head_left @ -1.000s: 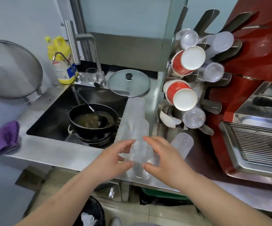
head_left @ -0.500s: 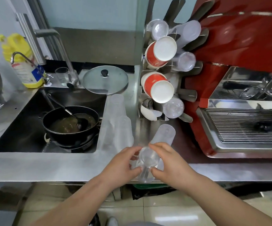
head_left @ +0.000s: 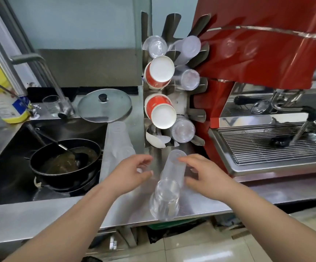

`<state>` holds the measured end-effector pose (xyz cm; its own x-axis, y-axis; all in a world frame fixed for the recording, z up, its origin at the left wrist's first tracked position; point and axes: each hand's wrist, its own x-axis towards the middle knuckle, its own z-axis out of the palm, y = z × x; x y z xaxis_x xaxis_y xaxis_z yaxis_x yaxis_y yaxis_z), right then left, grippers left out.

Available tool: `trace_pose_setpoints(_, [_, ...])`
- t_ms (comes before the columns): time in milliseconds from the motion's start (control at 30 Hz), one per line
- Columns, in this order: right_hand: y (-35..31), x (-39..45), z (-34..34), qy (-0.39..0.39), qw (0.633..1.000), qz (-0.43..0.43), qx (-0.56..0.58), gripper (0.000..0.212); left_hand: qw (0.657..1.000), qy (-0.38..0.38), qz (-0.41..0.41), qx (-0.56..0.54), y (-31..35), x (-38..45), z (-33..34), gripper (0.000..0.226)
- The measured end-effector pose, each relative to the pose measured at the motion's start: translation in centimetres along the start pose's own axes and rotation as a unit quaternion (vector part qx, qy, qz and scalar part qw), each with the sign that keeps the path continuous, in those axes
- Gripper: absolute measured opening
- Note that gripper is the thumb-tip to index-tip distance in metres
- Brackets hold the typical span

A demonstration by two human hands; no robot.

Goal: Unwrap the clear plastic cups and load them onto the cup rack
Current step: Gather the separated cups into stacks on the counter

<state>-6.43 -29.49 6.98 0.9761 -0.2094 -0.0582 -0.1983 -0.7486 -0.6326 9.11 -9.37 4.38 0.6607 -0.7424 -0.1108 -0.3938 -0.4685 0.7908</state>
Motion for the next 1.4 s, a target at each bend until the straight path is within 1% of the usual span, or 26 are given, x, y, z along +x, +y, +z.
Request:
trace_pose_setpoints(67, [0.5, 1.1, -0.3, 0.05, 0.998, 0.037, 0.001, 0.059, 0.999, -0.018, 0.023, 0.03, 1.3, 1.9, 0.2, 0.048])
trace_pose_setpoints(100, [0.8, 1.7, -0.3, 0.063, 0.997, 0.052, -0.002, 0.063, 0.998, -0.029, 0.03, 0.043, 1.8, 2.8, 0.5, 0.052])
trace_pose_setpoints(167, [1.4, 2.9, 0.0, 0.058, 0.996, 0.071, -0.002, 0.075, 0.996, -0.05, 0.034, 0.065, 2.8, 4.2, 1.3, 0.059])
trace_pose_setpoints(233, [1.7, 3.7, 0.6, 0.041, 0.995, 0.086, 0.013, 0.084, 0.994, -0.072, 0.042, 0.066, 3.2, 5.2, 2.2, 0.059])
trace_pose_setpoints(300, [1.9, 4.2, 1.2, 0.035, 0.995, 0.09, 0.021, 0.08, 0.993, -0.09, 0.055, 0.055, 3.3, 5.7, 2.9, 0.054])
trace_pose_setpoints(400, [1.7, 4.4, 1.7, 0.056, 0.996, 0.066, 0.034, 0.062, 0.993, -0.089, 0.063, 0.038, 3.3, 6.1, 3.6, 0.053])
trace_pose_setpoints(467, [1.5, 4.0, 1.6, 0.073, 0.995, 0.055, 0.05, 0.058, 0.994, -0.08, 0.066, 0.021, 3.5, 6.1, 3.7, 0.048])
trace_pose_setpoints(567, [1.2, 2.8, 0.9, 0.113, 0.991, 0.051, 0.055, 0.069, 0.995, -0.06, 0.083, 0.02, 4.0, 5.5, 3.6, 0.056])
trace_pose_setpoints(633, [0.8, 1.5, 0.2, 0.138, 0.989, 0.037, 0.046, 0.074, 0.993, -0.045, 0.108, 0.0, 4.5, 4.6, 3.5, 0.061])
trace_pose_setpoints(800, [-0.8, -1.7, -1.2, 0.174, 0.985, -0.005, -0.003, 0.072, 0.983, -0.018, 0.176, -0.04, 5.9, 1.5, 3.1, 0.06])
trace_pose_setpoints(933, [-3.0, -3.4, -2.4, 0.205, 0.977, -0.05, -0.009, 0.071, 0.97, 0.014, 0.227, -0.082, 7.8, -1.3, 1.9, 0.059])
trace_pose_setpoints(1000, [-4.4, -3.9, -3.1, 0.217, 0.973, -0.081, -0.018, 0.071, 0.966, 0.035, 0.244, -0.08, 8.8, -2.5, 0.8, 0.057])
trace_pose_setpoints(1100, [-6.7, -4.3, -3.9, 0.231, 0.965, -0.117, -0.029, 0.072, 0.959, 0.087, 0.267, -0.034, 9.5, -4.5, -0.9, 0.053])
trace_pose_setpoints(1233, [-9.8, -4.0, -3.7, 0.231, 0.962, -0.144, -0.025, 0.076, 0.948, 0.156, 0.278, -0.019, 9.1, -6.7, -2.9, 0.053])
trace_pose_setpoints(1400, [-12.7, -1.7, -2.2, 0.189, 0.969, -0.157, 0.007, 0.073, 0.95, 0.18, 0.255, -0.03, 7.2, -7.8, -6.0, 0.052])
